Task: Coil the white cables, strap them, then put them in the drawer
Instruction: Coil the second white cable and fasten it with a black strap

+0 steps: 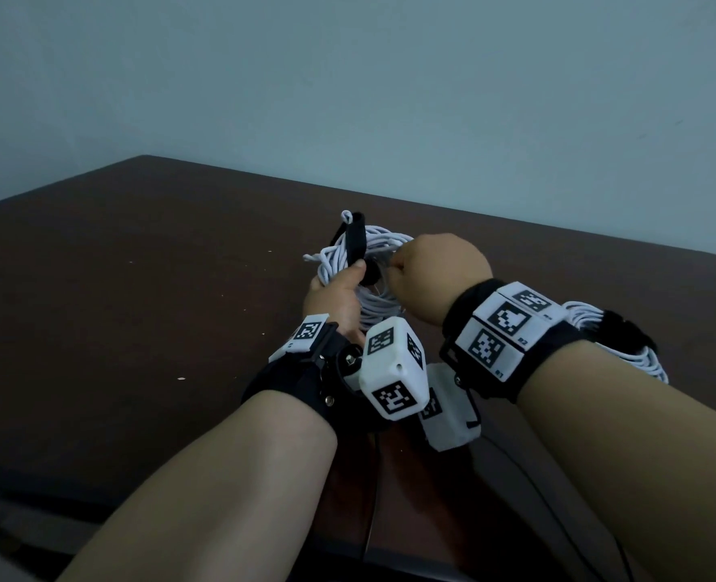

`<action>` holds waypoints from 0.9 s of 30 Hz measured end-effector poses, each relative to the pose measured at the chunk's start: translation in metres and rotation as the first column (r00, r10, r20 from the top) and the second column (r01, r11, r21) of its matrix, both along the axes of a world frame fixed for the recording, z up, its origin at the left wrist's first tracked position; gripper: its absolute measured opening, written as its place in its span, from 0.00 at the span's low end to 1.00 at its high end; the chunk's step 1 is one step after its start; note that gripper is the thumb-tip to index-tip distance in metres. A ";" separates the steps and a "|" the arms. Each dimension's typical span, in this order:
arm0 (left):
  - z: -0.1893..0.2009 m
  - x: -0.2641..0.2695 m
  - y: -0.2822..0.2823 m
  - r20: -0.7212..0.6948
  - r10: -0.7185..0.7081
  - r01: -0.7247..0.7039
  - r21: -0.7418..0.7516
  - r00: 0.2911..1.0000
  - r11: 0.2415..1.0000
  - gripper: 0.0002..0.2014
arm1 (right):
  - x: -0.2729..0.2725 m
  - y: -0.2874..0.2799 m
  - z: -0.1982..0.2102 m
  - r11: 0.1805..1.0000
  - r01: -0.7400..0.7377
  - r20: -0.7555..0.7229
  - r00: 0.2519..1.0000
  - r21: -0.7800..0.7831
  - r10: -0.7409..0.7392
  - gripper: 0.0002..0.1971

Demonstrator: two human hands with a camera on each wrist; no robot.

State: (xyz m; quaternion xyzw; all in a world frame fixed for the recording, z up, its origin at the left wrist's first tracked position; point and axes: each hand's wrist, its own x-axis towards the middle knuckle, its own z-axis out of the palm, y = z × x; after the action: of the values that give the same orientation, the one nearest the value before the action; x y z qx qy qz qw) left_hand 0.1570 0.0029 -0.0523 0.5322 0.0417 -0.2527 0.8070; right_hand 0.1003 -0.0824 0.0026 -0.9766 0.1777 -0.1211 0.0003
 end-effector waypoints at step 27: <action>-0.011 0.016 -0.002 0.041 -0.015 0.014 0.025 0.999 1.000 0.24 | -0.016 0.012 0.007 0.662 -0.306 0.335 0.938 0.684 0.088 0.04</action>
State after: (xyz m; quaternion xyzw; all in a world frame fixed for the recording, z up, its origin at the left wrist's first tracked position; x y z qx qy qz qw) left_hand 0.1731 0.0013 -0.0636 0.5474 0.0244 -0.2473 0.7991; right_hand 0.0844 -0.0705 0.0099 -0.8827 0.1013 -0.1735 0.4249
